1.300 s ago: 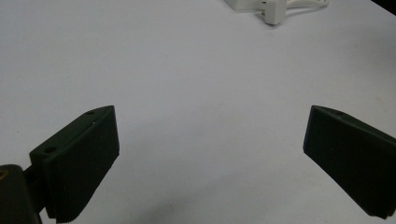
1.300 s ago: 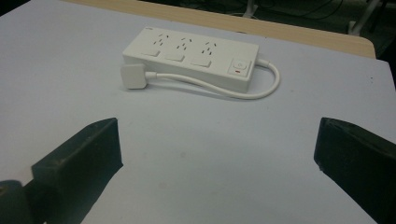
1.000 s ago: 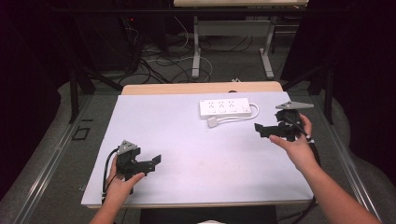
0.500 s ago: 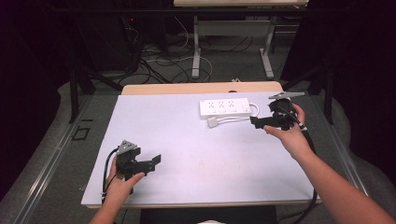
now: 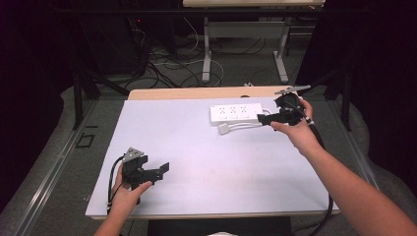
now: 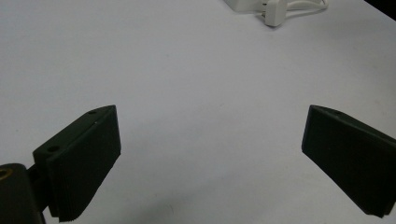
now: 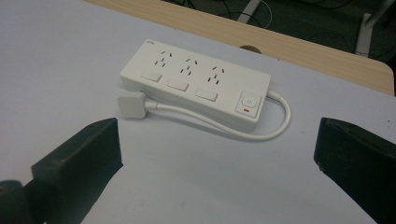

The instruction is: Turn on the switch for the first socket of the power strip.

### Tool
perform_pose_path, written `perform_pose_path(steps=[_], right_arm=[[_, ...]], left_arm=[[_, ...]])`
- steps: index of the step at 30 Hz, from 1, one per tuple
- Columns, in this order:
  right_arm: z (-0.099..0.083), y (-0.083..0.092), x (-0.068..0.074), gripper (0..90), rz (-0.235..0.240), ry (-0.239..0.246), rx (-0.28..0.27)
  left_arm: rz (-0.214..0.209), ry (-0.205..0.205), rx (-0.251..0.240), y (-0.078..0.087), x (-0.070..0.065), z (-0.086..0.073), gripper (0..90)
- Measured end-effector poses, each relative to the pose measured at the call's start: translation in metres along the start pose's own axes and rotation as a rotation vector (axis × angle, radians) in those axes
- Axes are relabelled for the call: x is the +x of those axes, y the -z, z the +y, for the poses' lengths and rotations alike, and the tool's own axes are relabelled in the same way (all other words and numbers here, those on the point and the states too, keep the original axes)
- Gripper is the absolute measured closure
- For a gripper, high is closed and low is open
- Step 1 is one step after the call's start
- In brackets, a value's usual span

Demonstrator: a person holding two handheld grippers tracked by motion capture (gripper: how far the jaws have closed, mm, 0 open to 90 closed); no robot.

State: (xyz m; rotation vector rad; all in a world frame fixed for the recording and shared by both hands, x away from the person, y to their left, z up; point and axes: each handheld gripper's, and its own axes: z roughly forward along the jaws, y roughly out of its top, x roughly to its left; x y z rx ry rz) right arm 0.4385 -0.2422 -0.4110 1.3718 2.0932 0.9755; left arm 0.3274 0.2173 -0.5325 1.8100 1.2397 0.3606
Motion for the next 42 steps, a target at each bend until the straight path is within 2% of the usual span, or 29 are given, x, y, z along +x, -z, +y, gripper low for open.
perform_pose_path(steps=[4,10,18,24,30,35,39,42], right_arm=[[0.007,-0.008,-0.001,0.1,-0.008,-0.003,0.014],[0.015,-0.021,-0.004,0.7,-0.009,-0.049,0.035],[0.022,-0.039,-0.004,3.0,-0.043,-0.053,0.059],[0.025,-0.052,-0.002,14.7,-0.076,-0.053,0.068],[0.026,-0.069,-0.001,14.9,-0.074,-0.063,0.077],[0.027,-0.080,-0.001,15.5,-0.068,-0.095,0.075],[0.027,-0.087,-0.004,19.7,-0.062,-0.120,0.072],[0.026,-0.092,-0.006,21.2,-0.069,-0.116,0.076]], left_arm=[[-0.001,0.002,-0.003,0.000,0.000,0.000,4.7],[0.004,0.001,-0.006,0.000,0.001,0.000,4.8],[0.003,0.004,0.001,0.000,0.002,0.000,4.9],[0.003,0.007,-0.007,-0.001,0.003,0.000,4.9],[0.005,0.008,-0.006,-0.001,0.003,0.000,5.0],[0.004,0.016,-0.007,-0.001,0.005,0.000,4.9],[0.006,0.018,-0.006,-0.002,0.005,0.000,5.0],[0.007,0.018,-0.007,-0.002,0.005,0.000,5.1]])
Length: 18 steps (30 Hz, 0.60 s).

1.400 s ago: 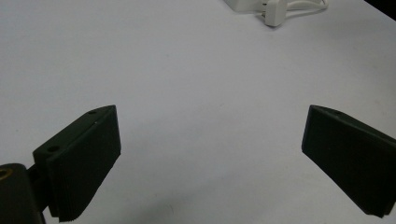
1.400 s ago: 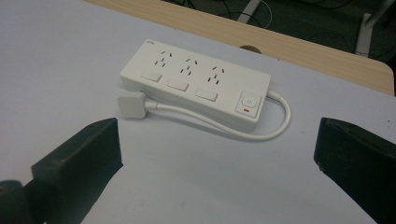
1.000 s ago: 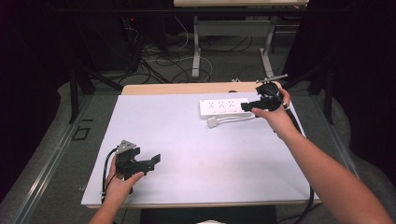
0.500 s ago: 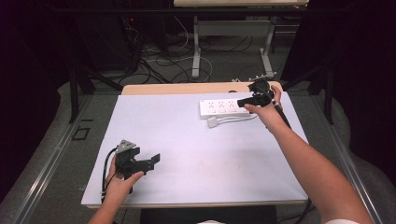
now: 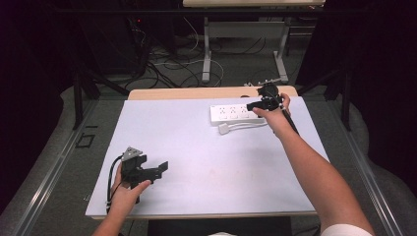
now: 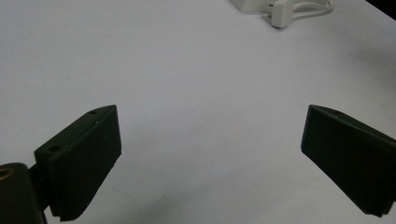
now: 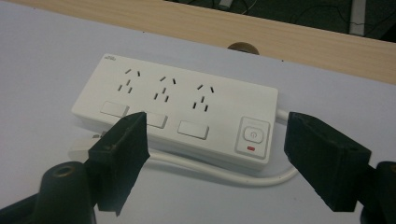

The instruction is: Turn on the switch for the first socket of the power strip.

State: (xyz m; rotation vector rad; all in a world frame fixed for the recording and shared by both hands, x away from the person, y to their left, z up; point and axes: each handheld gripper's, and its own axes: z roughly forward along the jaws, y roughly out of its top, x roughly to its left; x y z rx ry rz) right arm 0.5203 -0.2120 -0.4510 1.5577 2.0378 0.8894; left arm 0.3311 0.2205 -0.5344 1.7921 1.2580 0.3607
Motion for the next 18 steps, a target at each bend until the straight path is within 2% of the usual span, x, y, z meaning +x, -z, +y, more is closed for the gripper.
perform_pose_path(steps=[6,11,14,18], right_arm=[[0.000,-0.009,-0.001,23.5,0.001,-0.008,0.003],[0.000,-0.014,-0.002,29.9,-0.006,-0.008,-0.012],[-0.001,-0.019,-0.001,34.9,0.001,-0.024,-0.020],[-0.003,-0.029,0.002,38.5,-0.002,-0.038,-0.007]], left_arm=[[0.004,0.004,0.002,-0.001,0.000,0.000,5.2],[0.004,0.007,0.001,0.000,0.000,0.000,5.4],[0.004,0.007,0.002,0.000,0.000,0.000,5.5],[0.005,0.004,0.000,0.000,0.000,0.000,5.6]])
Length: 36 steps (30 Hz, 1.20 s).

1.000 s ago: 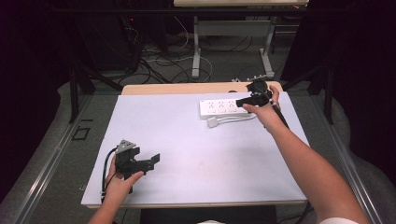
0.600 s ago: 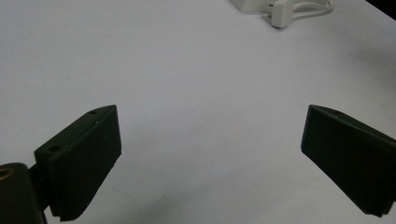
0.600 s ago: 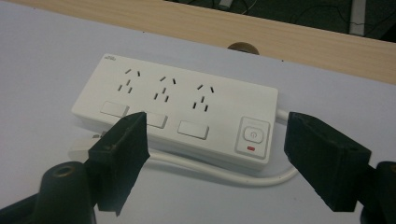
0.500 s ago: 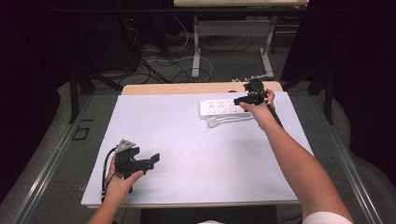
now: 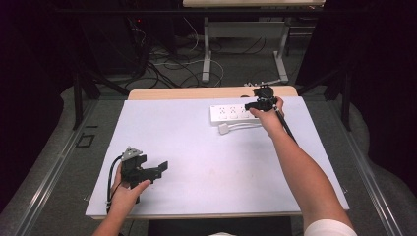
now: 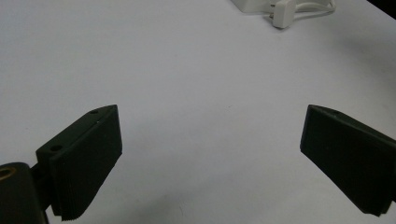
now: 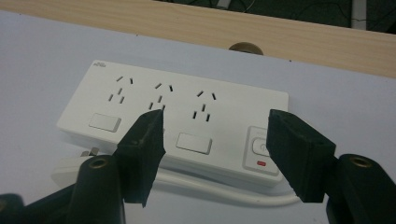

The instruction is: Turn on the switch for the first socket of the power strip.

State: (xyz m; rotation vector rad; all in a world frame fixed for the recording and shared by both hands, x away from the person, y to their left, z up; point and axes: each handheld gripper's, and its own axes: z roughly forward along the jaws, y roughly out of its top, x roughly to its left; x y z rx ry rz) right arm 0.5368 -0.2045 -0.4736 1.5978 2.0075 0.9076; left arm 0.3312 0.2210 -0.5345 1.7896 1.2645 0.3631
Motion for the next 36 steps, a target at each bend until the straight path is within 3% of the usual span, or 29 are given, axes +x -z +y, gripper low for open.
perform_pose_path(steps=[9,13,22,28,31,36], right_arm=[[-0.002,-0.011,0.002,45.1,-0.002,-0.004,0.008],[-0.003,-0.014,0.001,46.1,-0.025,0.011,0.014],[-0.005,-0.020,-0.001,54.6,-0.021,-0.026,0.010],[-0.006,-0.025,0.000,64.8,-0.004,-0.039,0.022],[-0.008,-0.029,-0.001,75.8,0.013,-0.034,0.037],[-0.009,-0.032,0.000,82.2,0.018,-0.032,0.056]], left_arm=[[0.002,0.004,0.005,0.000,0.002,0.000,5.9],[0.002,0.008,0.005,0.000,0.002,0.000,6.0],[-0.002,0.010,0.013,-0.001,0.001,-0.001,6.4],[0.000,0.015,0.009,-0.001,0.002,-0.001,6.7],[-0.001,0.016,0.011,-0.002,0.002,-0.001,6.9],[-0.003,0.014,0.012,-0.002,0.002,-0.001,7.1]])
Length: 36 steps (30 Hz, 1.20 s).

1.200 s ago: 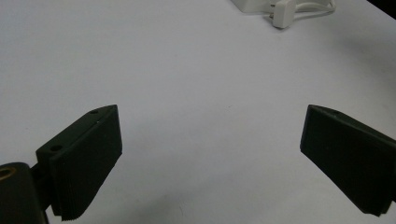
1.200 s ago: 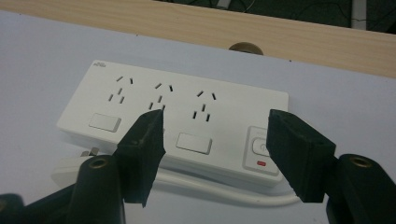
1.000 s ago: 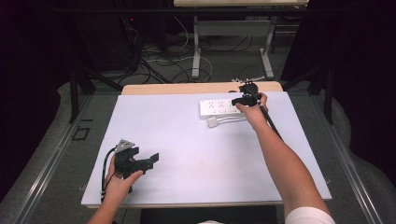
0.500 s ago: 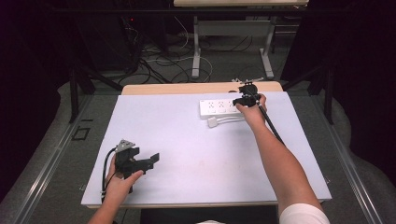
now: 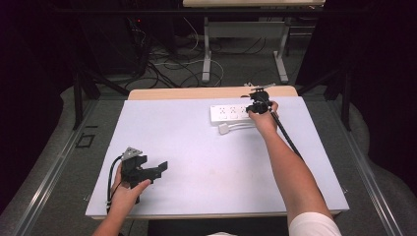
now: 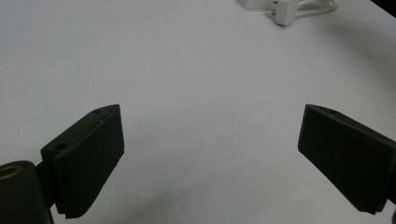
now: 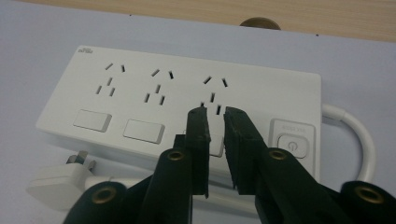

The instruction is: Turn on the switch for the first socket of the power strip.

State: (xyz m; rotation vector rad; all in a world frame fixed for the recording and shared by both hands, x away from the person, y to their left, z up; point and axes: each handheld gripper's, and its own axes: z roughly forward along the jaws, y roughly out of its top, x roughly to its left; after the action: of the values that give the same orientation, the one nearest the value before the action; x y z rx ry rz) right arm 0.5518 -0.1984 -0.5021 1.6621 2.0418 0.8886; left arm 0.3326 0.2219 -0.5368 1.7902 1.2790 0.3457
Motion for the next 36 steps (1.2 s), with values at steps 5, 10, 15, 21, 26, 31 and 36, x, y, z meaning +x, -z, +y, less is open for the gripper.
perform_pose_path(steps=[5,10,15,21,26,31,36], right_arm=[[-0.002,-0.005,0.001,86.2,-0.003,0.014,0.009],[-0.003,-0.009,0.001,86.4,-0.005,0.014,0.017],[-0.005,-0.014,0.002,86.4,-0.027,0.011,0.029],[-0.006,-0.017,0.000,86.5,-0.039,-0.001,0.046],[-0.007,-0.018,-0.001,86.7,-0.043,-0.004,0.056],[-0.006,-0.018,0.000,87.7,-0.037,-0.024,0.070],[-0.007,-0.019,-0.001,88.6,-0.029,-0.015,0.055]], left_arm=[[0.001,0.001,0.001,0.000,0.000,0.000,7.4],[0.001,0.006,-0.001,-0.001,0.000,0.000,7.6],[0.001,0.000,0.002,-0.001,-0.001,0.000,7.7],[0.003,0.002,0.001,0.000,0.000,0.000,8.0],[0.004,0.002,0.003,0.000,0.000,0.000,8.1],[0.004,0.000,0.004,-0.001,0.000,0.000,8.3],[0.004,0.000,0.006,-0.001,0.000,0.000,8.4]])
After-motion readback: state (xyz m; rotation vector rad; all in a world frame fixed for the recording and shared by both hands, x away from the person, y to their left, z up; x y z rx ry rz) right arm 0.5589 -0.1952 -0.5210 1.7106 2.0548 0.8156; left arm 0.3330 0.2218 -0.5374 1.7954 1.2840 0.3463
